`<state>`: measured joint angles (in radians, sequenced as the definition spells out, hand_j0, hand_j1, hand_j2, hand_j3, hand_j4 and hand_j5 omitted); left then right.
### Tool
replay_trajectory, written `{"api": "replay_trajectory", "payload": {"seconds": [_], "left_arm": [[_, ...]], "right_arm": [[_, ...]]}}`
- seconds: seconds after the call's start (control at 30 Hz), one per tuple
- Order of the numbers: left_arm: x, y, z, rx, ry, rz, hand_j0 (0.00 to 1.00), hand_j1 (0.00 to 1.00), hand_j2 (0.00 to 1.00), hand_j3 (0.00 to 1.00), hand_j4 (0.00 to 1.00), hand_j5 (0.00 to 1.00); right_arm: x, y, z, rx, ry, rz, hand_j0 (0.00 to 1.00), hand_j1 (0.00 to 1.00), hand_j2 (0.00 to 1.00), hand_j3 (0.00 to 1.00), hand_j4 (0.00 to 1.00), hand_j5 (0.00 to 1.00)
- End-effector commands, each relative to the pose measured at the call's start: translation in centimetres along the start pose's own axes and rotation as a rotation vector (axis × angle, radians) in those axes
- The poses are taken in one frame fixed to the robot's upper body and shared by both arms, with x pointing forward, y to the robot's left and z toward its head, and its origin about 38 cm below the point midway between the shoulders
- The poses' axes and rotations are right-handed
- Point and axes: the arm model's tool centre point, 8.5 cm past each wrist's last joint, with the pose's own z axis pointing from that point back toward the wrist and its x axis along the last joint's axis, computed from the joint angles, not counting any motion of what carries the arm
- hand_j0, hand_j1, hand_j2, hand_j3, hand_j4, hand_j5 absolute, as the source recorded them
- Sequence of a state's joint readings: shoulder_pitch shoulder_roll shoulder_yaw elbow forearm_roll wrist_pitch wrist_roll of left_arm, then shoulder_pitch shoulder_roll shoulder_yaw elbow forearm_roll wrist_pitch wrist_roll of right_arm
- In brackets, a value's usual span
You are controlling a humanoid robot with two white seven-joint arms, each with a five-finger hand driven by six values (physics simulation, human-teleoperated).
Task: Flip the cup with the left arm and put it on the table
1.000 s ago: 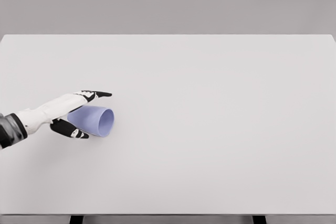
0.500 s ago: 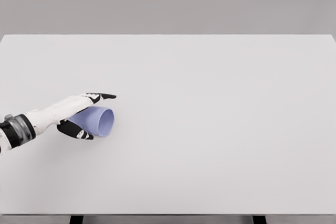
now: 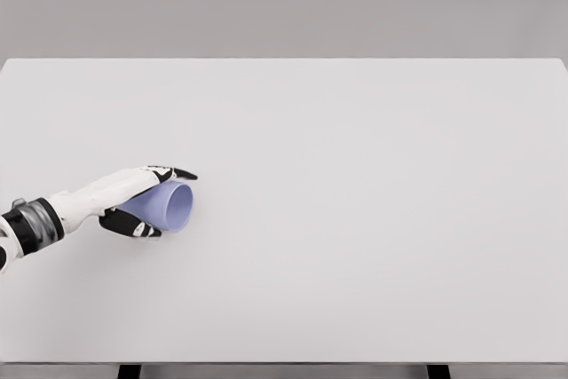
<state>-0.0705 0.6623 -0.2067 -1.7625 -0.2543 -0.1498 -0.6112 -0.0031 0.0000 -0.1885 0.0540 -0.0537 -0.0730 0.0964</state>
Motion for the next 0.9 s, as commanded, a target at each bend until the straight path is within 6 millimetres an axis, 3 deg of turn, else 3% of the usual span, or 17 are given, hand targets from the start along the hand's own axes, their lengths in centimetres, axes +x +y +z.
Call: {"api": "replay_trajectory", "payload": {"seconds": [0.0,0.23,0.4,0.63,0.87], "left_arm": [[0.0,0.1,0.1,0.001,0.000,0.003,0.71,0.71,0.71,0.71,0.71,0.71],[-0.1,0.4,0.0,0.007,0.015,0.013,0.63,0.63,0.63,0.63,0.63,0.63],[-0.1,1.2,0.3,0.037,0.003,0.027,0.64,0.64,0.64,0.64,0.64,0.64],[0.1,4.6,0.9,0.165,-0.030,0.067,0.66,0.66,0.66,0.66,0.66,0.66],[-0.2,6.7,1.7,0.314,-0.077,0.170,0.66,0.66,0.66,0.66,0.66,0.66]], "right_arm": [[0.0,0.0,0.0,0.000,0.001,0.000,1.00,1.00,1.00,1.00,1.00,1.00],[0.0,0.0,0.0,0.000,-0.001,0.000,1.00,1.00,1.00,1.00,1.00,1.00],[0.0,0.0,0.0,0.000,0.000,-0.002,1.00,1.00,1.00,1.00,1.00,1.00],[0.0,0.0,0.0,0.000,0.001,0.000,1.00,1.00,1.00,1.00,1.00,1.00],[0.0,0.0,0.0,0.000,-0.001,-0.002,1.00,1.00,1.00,1.00,1.00,1.00]]}}
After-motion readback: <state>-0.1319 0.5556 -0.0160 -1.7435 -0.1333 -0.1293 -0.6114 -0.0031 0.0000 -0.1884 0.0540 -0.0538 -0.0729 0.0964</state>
